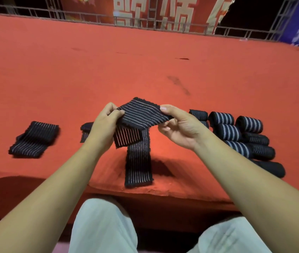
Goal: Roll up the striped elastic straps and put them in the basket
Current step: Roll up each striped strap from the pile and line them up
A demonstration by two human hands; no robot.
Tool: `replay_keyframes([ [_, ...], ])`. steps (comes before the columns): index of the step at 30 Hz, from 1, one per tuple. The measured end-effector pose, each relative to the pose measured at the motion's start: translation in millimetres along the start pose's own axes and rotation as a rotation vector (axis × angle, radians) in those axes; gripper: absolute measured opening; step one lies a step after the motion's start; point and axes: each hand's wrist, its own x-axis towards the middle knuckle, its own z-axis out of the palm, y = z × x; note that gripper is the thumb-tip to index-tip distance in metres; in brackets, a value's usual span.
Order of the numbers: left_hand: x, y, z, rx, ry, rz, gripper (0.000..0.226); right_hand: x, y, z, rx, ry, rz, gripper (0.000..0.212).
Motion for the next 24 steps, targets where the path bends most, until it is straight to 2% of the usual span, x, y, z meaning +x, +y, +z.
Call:
replay_keyframes([
  [4, 2, -2, 11, -0.081, 0.092, -0.034, 0.035, -5, 0, -7, -0.03, 0.051, 0.029, 0.002],
  [7, 2, -5, 12, -0.1, 0.134, -0.034, 0.035, -8, -3, -12, -0.012, -0.03, 0.01, 0.012],
  [9, 1, -6, 9, -0.108, 0.14, -0.032, 0.035, -7, -3, -16, -0.201, -0.011, -0.035, 0.015],
  [11, 1, -7, 4, -0.133, 0.138, -0.015, 0.033, -5, -6, -19, -0.381, 0.09, -0.092, 0.01],
  [13, 1, -7, -3, -0.105, 0.081, 0.02, 0.028, -3, -12, -21, -0.387, 0.16, -0.098, 0.01],
  [15, 0, -10, -9, 0.001, 0.011, 0.008, 0.026, -5, -20, -23, -0.326, 0.156, -0.064, 0.013],
  [19, 2, -17, -27, 0.293, -0.174, -0.047, 0.037, -11, -34, -26, -0.64, 0.08, -0.012, 0.007],
  [22, 0, -18, -33, 0.42, -0.286, -0.094, 0.048, -8, -44, -30, -0.679, -0.019, 0.066, 0.014],
  [24, -2, -19, -36, 0.51, -0.302, -0.111, 0.043, -3, -50, -34, -0.786, 0.043, 0.015, 0.013],
])
